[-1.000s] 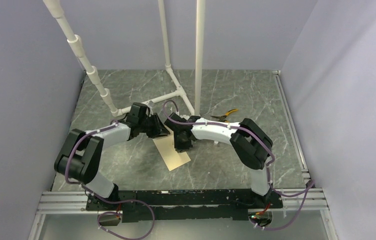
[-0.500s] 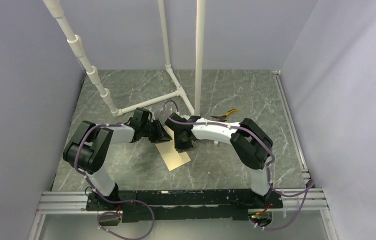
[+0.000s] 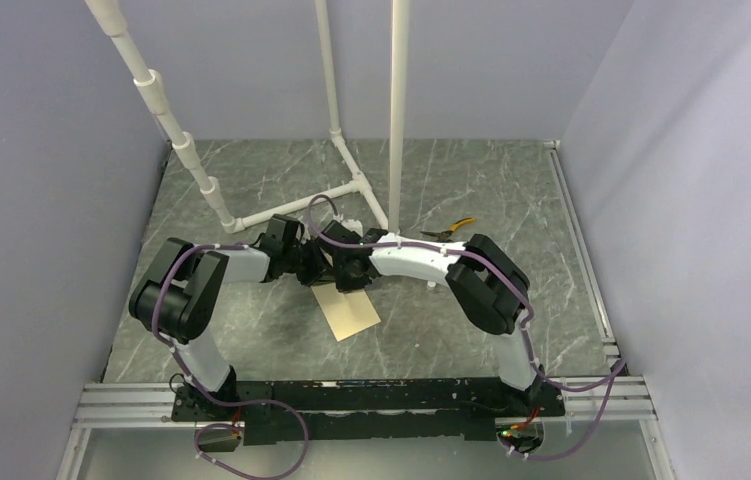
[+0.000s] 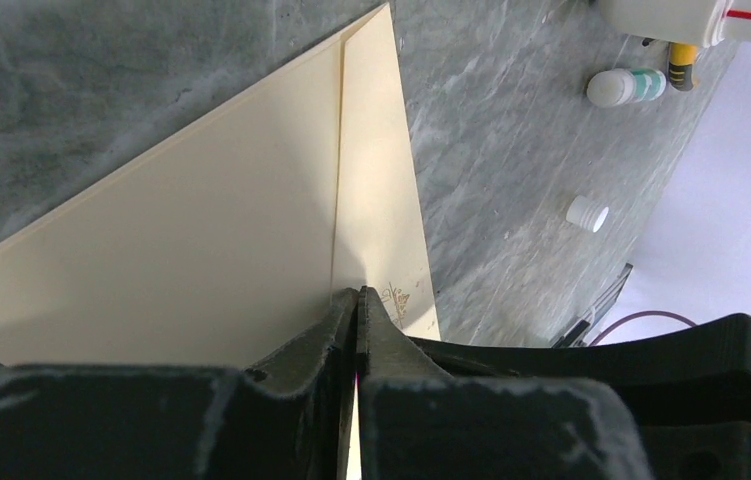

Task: Place the letter into the envelope and seal it

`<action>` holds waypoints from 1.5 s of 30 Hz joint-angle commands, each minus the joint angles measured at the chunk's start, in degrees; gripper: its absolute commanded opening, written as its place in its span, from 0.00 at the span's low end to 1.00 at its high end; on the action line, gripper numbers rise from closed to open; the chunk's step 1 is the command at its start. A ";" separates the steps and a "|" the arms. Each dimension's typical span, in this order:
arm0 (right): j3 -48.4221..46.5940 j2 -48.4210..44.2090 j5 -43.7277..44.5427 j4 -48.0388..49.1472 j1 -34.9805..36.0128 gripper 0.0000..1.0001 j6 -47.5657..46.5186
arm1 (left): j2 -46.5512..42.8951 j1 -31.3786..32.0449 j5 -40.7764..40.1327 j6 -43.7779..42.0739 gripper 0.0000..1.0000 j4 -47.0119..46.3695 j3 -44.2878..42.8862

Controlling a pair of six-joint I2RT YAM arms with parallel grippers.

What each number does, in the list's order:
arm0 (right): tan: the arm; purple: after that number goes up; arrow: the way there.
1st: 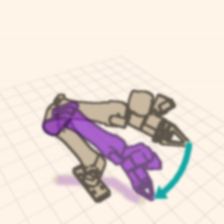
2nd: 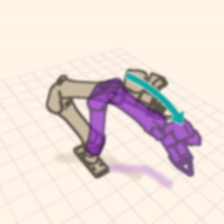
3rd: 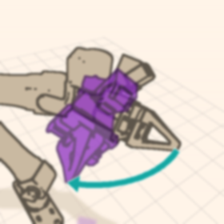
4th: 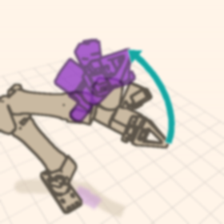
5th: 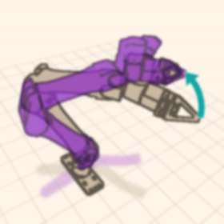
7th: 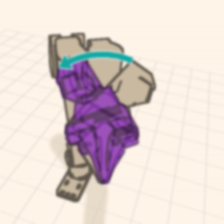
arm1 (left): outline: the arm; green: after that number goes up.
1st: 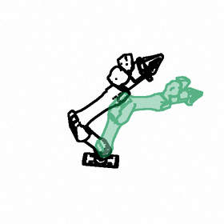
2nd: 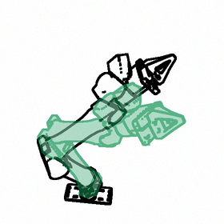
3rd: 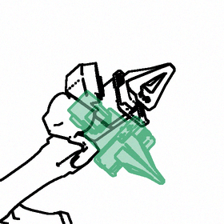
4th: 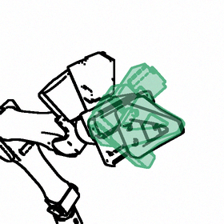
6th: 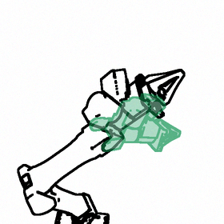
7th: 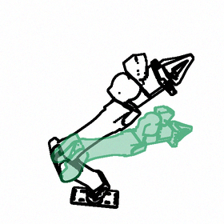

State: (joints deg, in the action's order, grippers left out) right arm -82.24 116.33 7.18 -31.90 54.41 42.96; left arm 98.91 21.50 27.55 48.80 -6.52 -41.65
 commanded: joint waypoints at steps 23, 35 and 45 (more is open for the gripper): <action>18.31 -13.14 -0.55 -3.30 3.42 0.09 -7.77 | 4.69 0.56 -6.48 1.29 0.05 5.87 1.69; 12.54 -21.06 11.27 6.99 1.54 0.12 -8.14 | -2.72 0.48 9.43 -4.09 0.16 0.97 -8.14; 9.65 -13.37 9.18 12.74 0.78 0.10 -8.15 | 5.19 0.31 -0.90 -6.30 0.08 5.90 -14.10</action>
State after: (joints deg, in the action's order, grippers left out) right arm -69.73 100.09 16.40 -23.05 55.40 35.53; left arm 100.27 21.78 31.07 44.53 -2.52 -54.54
